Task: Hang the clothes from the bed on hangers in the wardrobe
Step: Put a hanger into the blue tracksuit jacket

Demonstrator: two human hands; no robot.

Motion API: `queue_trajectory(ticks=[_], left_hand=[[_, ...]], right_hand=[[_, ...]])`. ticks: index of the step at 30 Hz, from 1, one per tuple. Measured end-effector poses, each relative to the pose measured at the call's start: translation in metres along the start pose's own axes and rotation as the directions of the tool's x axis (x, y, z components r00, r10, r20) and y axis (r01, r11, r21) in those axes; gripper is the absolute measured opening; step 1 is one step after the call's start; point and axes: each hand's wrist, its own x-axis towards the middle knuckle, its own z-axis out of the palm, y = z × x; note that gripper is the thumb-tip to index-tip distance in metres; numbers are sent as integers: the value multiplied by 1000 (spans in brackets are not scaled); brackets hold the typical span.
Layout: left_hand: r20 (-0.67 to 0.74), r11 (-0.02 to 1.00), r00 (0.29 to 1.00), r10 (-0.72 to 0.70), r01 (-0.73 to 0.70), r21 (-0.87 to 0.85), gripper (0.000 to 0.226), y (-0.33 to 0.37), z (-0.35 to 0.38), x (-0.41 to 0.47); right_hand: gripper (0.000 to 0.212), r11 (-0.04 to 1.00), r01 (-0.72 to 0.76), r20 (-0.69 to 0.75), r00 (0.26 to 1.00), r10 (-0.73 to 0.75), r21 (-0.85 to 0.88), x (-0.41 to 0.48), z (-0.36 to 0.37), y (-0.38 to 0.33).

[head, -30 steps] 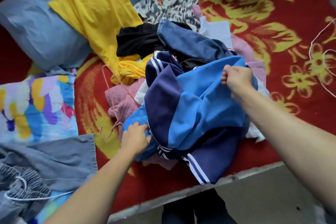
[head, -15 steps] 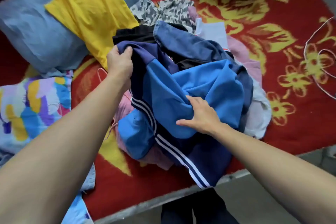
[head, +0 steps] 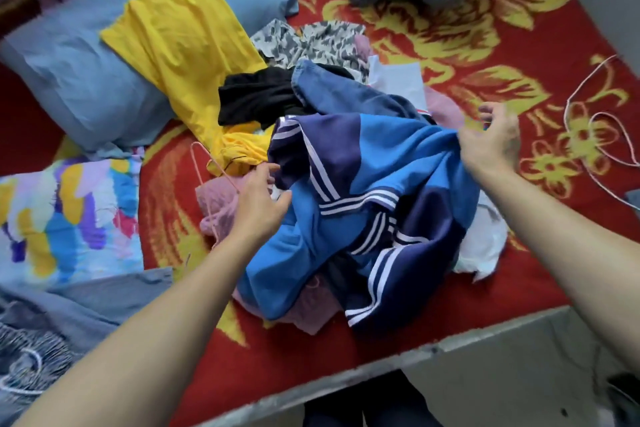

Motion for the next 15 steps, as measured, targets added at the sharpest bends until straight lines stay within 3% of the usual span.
queue_trajectory(ticks=[2, 4, 6, 8, 10, 11, 13, 15], left_hand=[[3, 922, 959, 284, -274, 272, 64, 0, 12, -6], [98, 738, 864, 493, -475, 479, 79, 1, 30, -10], [275, 563, 800, 533, -579, 590, 89, -3, 48, -7], [402, 472, 830, 387, -553, 687, 92, -14, 64, 2], [359, 490, 894, 269, -448, 748, 73, -26, 76, 13], [317, 517, 915, 250, -402, 755, 55, -28, 80, 18], [256, 615, 942, 215, -334, 714, 30, -27, 86, 22], [216, 821, 966, 144, -239, 519, 25, -23, 83, 20]], right_hand=[[25, 979, 203, -30, 979, -202, 19, -39, 10, -3], [13, 955, 285, 140, 946, -294, 77, -93, 31, 2], [28, 976, 216, 404, 892, -204, 16, -140, 57, 17], [61, 985, 87, 533, 846, 5, -148, -166, 83, 37], [85, 965, -89, 523, 826, 210, -246, -171, 98, 53], [84, 948, -147, 508, 815, 278, -283, -169, 102, 58], [54, 919, -203, 471, 809, 352, -339, -161, 106, 69], [19, 915, -311, 428, 812, 397, -258, -150, 98, 77]])
